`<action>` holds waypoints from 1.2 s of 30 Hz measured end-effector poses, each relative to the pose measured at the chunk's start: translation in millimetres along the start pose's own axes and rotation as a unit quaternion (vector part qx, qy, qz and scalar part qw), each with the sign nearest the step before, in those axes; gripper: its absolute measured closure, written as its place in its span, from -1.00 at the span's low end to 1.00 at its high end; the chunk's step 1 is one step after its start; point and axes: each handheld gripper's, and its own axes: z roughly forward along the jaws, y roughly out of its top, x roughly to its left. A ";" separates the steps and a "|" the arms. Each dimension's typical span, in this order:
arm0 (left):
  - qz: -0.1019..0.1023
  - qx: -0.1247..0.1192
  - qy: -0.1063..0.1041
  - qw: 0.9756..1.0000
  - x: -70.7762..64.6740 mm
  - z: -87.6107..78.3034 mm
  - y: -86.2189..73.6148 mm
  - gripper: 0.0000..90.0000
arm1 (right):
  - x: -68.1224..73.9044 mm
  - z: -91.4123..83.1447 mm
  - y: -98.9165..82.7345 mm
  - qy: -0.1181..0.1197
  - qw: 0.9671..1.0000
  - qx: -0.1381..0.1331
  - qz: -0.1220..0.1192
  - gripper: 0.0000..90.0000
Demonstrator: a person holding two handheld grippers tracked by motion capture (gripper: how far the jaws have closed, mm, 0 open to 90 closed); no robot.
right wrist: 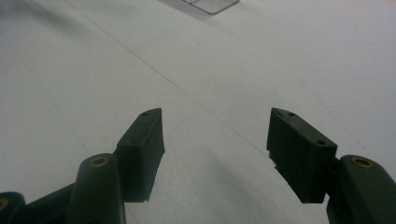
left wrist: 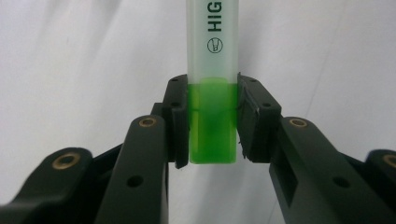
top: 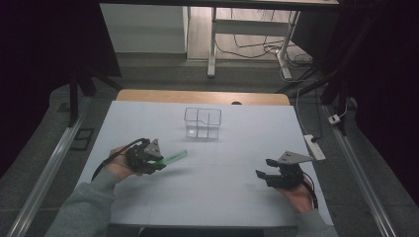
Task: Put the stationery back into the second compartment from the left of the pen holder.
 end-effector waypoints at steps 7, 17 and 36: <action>0.006 -0.012 0.006 1.000 -16.1 10.1 17.4 0.48 | 9.7 2.9 8.4 0.009 1.000 -0.004 -0.014 -0.20; 0.028 0.001 0.003 1.000 -31.1 33.9 40.3 0.47 | 20.1 15.7 19.7 0.028 0.999 0.006 -0.027 -0.26; 0.053 0.012 -0.003 0.998 -42.6 49.5 64.1 0.47 | 59.0 45.9 58.9 0.064 0.991 0.040 -0.115 -0.26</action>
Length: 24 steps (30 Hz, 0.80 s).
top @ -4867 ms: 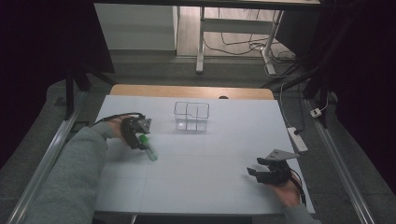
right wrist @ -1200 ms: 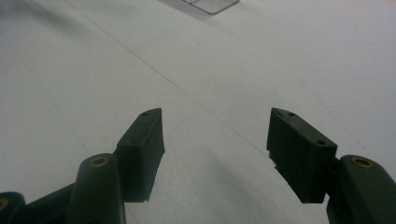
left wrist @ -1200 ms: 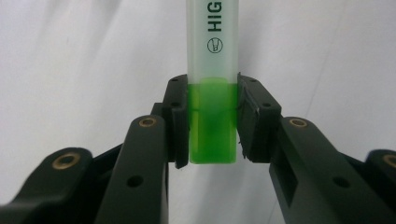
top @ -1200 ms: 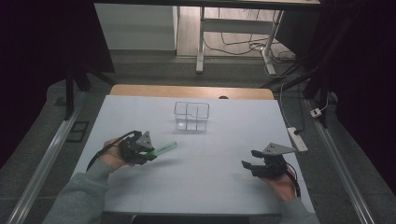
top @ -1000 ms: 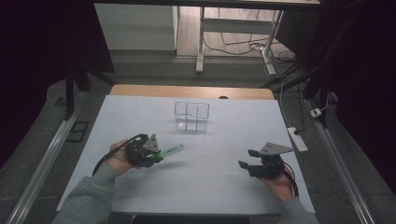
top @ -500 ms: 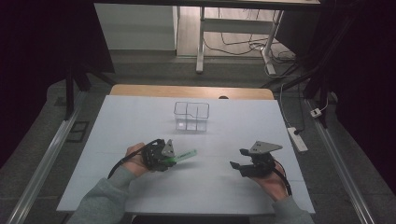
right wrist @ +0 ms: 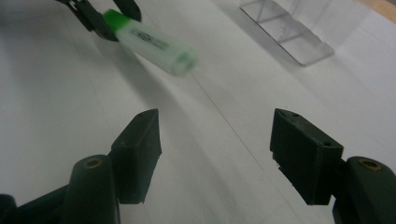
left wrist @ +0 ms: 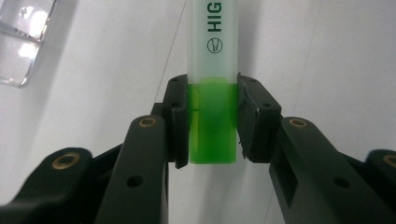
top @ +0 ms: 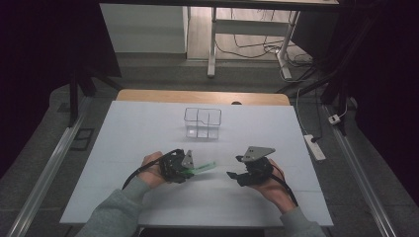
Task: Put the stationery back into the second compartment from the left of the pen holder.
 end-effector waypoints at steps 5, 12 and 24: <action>0.012 0.000 -0.005 1.000 -2.3 3.5 7.4 0.47 | 6.1 16.1 21.9 0.022 0.999 0.026 -0.033 -0.25; 0.024 0.006 -0.011 1.000 -3.5 4.9 12.3 0.47 | 12.7 31.4 39.9 0.047 0.996 0.040 -0.064 -0.23; 0.041 0.003 -0.028 0.999 -11.1 8.6 20.9 0.47 | 19.2 51.8 37.5 0.076 0.987 0.098 -0.100 -0.05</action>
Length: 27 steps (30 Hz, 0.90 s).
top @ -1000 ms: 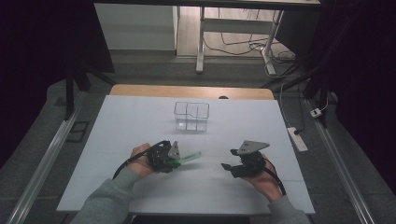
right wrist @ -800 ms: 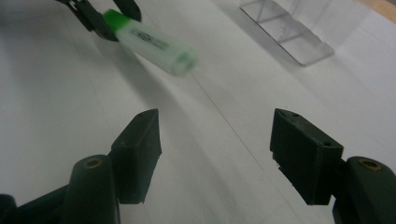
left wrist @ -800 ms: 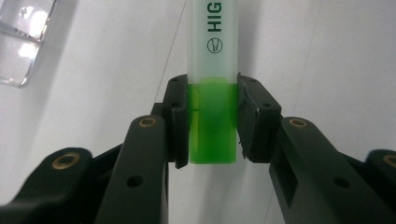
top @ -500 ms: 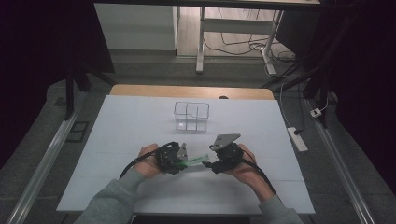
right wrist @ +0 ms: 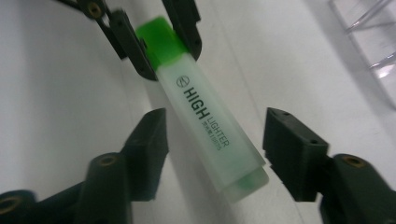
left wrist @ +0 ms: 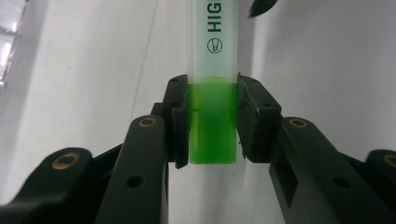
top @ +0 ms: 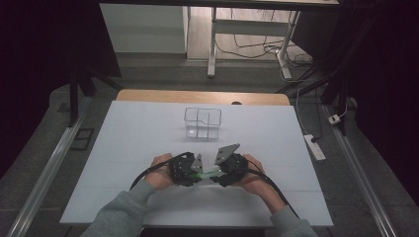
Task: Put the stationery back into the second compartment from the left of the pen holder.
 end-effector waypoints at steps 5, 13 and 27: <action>0.016 0.000 -0.020 1.000 -2.9 -1.3 0.1 0.47 | 5.1 6.1 -2.0 0.012 0.998 0.036 -0.045 0.20; 0.023 0.000 -0.027 0.999 -3.9 -1.0 -0.9 0.43 | 11.2 10.1 -3.9 0.035 0.994 0.053 -0.087 0.38; -0.108 -0.115 0.023 0.987 14.4 -15.3 -26.1 -0.27 | -5.4 -6.2 -13.8 0.014 1.000 -0.022 -0.005 0.45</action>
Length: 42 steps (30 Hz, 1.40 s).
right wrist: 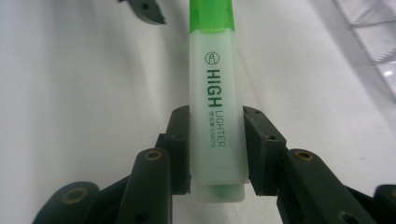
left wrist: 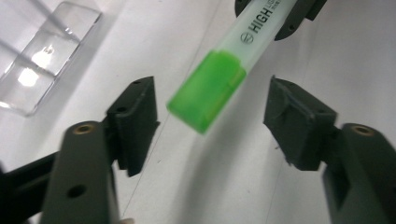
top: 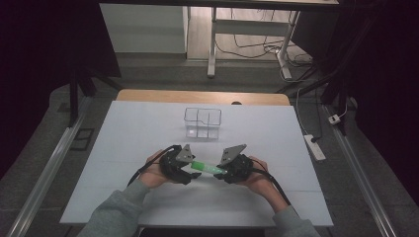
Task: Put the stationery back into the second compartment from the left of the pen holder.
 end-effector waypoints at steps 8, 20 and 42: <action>-0.090 -0.042 -0.008 0.995 8.9 -4.9 -8.6 -0.45 | -2.1 -5.6 -4.5 -0.025 0.998 -0.044 0.025 0.45; -0.145 -0.091 -0.016 0.985 16.6 -12.0 -15.3 -0.54 | -0.2 -14.0 -6.1 -0.040 0.995 -0.087 0.033 0.45; -0.205 -0.121 -0.072 0.969 17.7 4.8 -12.1 -0.06 | 10.4 3.0 -3.9 -0.056 0.994 -0.098 0.009 0.45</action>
